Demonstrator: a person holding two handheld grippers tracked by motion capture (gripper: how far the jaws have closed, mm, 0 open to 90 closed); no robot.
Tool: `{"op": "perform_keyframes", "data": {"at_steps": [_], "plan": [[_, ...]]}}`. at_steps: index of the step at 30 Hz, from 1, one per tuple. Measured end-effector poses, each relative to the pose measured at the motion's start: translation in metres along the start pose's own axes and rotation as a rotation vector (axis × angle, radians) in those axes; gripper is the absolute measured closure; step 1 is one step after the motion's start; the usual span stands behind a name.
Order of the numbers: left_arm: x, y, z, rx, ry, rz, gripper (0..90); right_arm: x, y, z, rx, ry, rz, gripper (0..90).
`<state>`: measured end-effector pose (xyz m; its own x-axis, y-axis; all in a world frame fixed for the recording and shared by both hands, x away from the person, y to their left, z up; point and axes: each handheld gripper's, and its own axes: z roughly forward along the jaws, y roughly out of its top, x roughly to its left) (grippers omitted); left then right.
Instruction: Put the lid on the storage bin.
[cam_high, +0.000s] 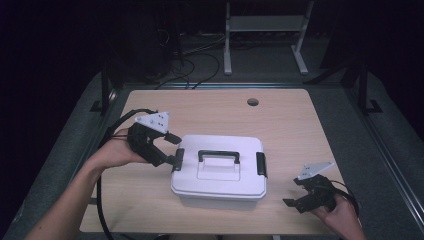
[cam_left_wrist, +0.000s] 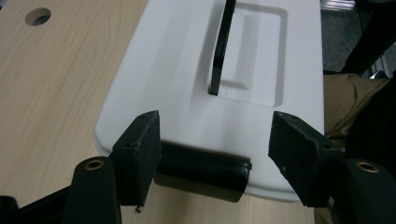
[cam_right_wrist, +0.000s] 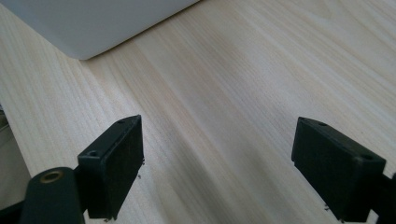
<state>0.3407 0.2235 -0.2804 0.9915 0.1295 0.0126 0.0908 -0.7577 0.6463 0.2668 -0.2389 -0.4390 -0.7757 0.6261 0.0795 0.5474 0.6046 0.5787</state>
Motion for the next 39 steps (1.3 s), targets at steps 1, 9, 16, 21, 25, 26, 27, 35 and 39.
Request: {"op": "perform_keyframes", "data": {"at_steps": [1,9,16,21,25,26,27,35,39], "plan": [[0.0,-0.002,0.0,-0.003,0.002,-0.006,31.3,0.0,0.0,0.0,0.0,0.001,0.001,16.2],[0.0,-0.015,-0.004,-0.016,0.008,-0.029,28.1,0.001,0.002,0.001,0.007,-0.003,-0.007,16.2],[0.0,-0.032,-0.004,-0.013,0.02,-0.062,26.5,0.001,0.002,0.001,0.01,-0.004,-0.007,16.2],[0.002,-0.046,0.0,-0.015,0.02,-0.089,25.7,0.002,0.002,0.001,0.009,-0.005,-0.006,16.2],[0.004,-0.057,0.002,-0.014,0.021,-0.112,25.5,0.001,0.002,0.0,0.009,-0.006,-0.006,16.2],[0.004,-0.059,0.002,-0.012,0.023,-0.114,25.4,0.001,0.002,0.001,0.009,-0.006,-0.007,16.2],[0.004,-0.061,0.003,-0.01,0.025,-0.119,25.0,0.001,0.002,0.001,0.01,-0.007,-0.01,16.2],[0.002,-0.075,0.007,-0.018,0.033,-0.141,24.3,0.002,0.002,0.002,0.015,-0.005,-0.006,16.2],[-0.001,-0.081,0.011,-0.01,0.029,-0.136,23.6,0.002,0.002,0.002,0.017,-0.006,-0.009,16.2]]}}
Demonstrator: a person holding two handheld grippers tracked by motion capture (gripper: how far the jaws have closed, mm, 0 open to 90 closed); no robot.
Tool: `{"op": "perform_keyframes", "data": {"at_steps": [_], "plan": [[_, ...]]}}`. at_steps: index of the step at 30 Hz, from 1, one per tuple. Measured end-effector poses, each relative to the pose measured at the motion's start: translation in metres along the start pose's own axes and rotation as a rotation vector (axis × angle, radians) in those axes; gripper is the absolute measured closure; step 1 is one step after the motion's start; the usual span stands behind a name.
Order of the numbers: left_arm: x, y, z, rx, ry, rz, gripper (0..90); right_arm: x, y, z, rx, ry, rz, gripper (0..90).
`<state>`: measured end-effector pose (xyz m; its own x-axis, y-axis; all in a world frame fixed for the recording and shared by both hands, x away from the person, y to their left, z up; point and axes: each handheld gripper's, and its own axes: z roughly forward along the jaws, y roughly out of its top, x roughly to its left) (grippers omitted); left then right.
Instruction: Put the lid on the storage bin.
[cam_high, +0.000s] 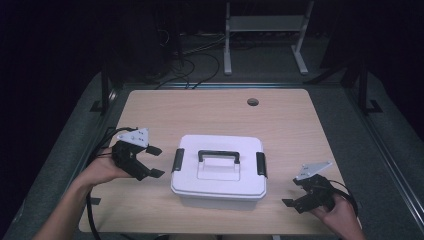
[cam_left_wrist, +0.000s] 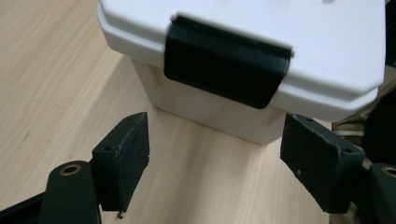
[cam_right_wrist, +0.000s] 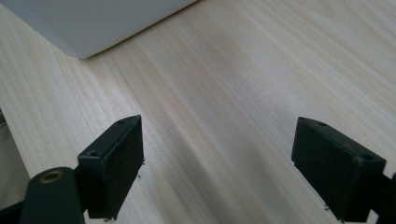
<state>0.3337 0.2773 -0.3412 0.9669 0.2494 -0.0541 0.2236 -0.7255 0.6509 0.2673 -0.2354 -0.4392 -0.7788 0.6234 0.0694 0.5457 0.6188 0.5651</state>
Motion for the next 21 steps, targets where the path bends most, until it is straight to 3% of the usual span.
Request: {"op": "perform_keyframes", "data": {"at_steps": [8,21], "plan": [[0.0,-0.013,0.004,0.001,0.001,-0.011,22.4,0.0,0.0,0.0,0.001,0.002,0.005,16.3],[-0.002,-0.039,0.009,0.049,0.028,-0.028,20.7,0.001,0.0,0.002,0.009,0.003,0.008,16.2]]}}
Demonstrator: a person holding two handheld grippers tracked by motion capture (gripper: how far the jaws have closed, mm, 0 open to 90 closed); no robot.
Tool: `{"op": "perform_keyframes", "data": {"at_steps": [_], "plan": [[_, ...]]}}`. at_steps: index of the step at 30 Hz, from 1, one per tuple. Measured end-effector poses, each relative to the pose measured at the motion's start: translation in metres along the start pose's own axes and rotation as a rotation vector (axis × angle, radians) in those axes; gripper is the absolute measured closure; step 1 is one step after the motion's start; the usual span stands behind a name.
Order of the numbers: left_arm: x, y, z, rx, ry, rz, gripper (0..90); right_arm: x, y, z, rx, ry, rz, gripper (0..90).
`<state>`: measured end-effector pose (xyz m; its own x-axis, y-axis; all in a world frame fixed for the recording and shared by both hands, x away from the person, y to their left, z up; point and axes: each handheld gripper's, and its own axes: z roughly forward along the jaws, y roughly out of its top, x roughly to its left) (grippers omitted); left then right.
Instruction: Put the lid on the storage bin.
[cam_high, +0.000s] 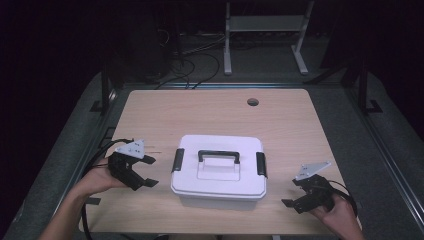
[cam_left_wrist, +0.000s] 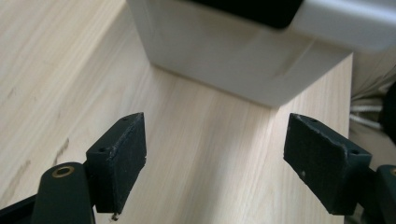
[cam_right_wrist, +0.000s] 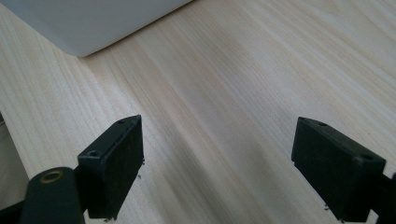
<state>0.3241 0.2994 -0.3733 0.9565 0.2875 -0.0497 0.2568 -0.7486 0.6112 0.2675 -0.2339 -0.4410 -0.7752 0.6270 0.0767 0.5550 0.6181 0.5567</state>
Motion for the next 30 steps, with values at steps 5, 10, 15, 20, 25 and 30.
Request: {"op": "perform_keyframes", "data": {"at_steps": [5,10,15,20,25,30], "plan": [[-0.001,-0.011,0.005,0.028,0.012,-0.012,20.7,0.0,0.0,0.001,0.003,0.002,-0.001,16.3],[-0.002,-0.019,0.006,0.044,0.015,-0.014,20.1,0.0,-0.002,0.0,0.003,0.002,0.002,16.3],[-0.003,-0.028,0.006,0.053,0.02,-0.032,19.8,0.0,-0.003,0.0,0.004,0.0,0.002,16.3],[-0.003,-0.038,0.004,0.057,0.028,-0.045,19.3,0.001,-0.003,0.001,0.007,-0.002,0.006,16.3],[-0.004,-0.045,0.0,0.042,0.039,-0.074,18.9,0.001,-0.004,0.0,0.003,-0.004,0.006,16.3],[-0.007,-0.051,-0.005,0.033,0.048,-0.082,18.4,0.002,-0.005,-0.001,0.002,-0.005,0.005,16.3]]}}
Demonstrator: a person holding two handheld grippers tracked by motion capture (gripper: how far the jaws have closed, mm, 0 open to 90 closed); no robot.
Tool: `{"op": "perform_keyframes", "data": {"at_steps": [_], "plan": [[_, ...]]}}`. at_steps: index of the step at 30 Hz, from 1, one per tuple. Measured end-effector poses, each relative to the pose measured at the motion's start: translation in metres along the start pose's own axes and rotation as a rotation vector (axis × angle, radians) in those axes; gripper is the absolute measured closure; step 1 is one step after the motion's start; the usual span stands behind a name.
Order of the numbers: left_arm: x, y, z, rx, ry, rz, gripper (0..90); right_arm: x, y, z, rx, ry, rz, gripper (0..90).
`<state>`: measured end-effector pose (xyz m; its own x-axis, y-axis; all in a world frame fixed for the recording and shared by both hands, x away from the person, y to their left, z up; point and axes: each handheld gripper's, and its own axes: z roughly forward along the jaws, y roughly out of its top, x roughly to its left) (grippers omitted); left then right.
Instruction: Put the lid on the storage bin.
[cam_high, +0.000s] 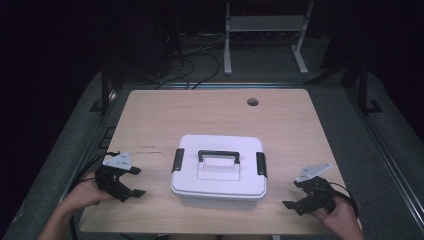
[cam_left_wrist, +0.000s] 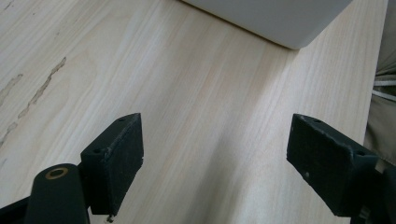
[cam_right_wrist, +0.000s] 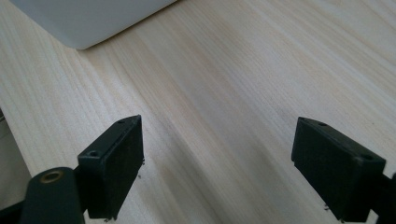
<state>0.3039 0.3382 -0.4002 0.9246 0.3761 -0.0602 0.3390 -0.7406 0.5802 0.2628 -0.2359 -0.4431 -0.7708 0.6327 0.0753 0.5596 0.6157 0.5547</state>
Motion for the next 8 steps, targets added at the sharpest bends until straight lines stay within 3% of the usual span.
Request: {"op": "perform_keyframes", "data": {"at_steps": [3,8], "plan": [[-0.0018,-0.0029,-0.0013,-0.007,-0.01,-0.014,17.5,0.0003,-0.0006,-0.0003,0.002,0.002,0.002,16.3],[-0.0021,-0.0103,-0.0038,-0.003,0.013,-0.029,15.9,-0.0004,-0.0017,-0.0033,-0.015,0.003,-0.002,16.3]]}}
